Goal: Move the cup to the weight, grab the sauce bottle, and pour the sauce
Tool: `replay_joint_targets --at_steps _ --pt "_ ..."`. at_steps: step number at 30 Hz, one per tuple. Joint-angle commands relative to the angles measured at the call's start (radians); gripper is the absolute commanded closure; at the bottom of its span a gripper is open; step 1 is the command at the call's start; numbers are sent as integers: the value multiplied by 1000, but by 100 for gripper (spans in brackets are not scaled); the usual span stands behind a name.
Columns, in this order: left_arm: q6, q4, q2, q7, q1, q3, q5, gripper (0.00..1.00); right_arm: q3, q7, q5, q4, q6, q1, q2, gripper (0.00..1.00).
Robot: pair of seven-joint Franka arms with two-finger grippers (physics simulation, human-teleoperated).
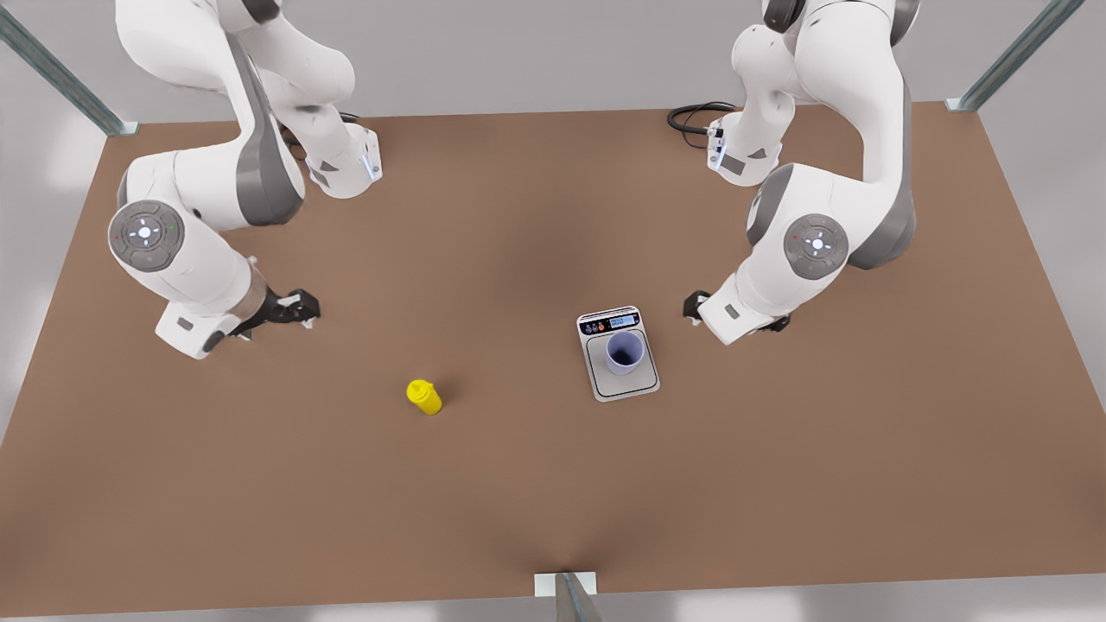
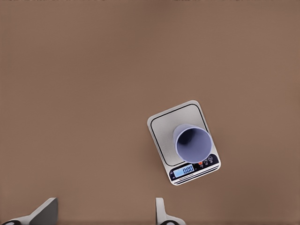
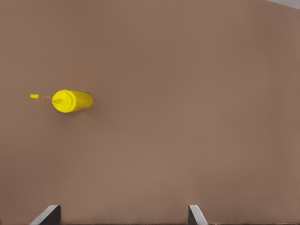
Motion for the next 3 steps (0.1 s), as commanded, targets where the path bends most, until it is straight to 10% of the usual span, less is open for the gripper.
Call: replay_joint_targets --at_steps 1,3 --pt "0 0 0 0 1 0 0 0 -1 7 1 1 0 -4 0 0" --pt "0 0 1 0 0 0 0 0 1 -4 -10 34 -5 -1 6 0"
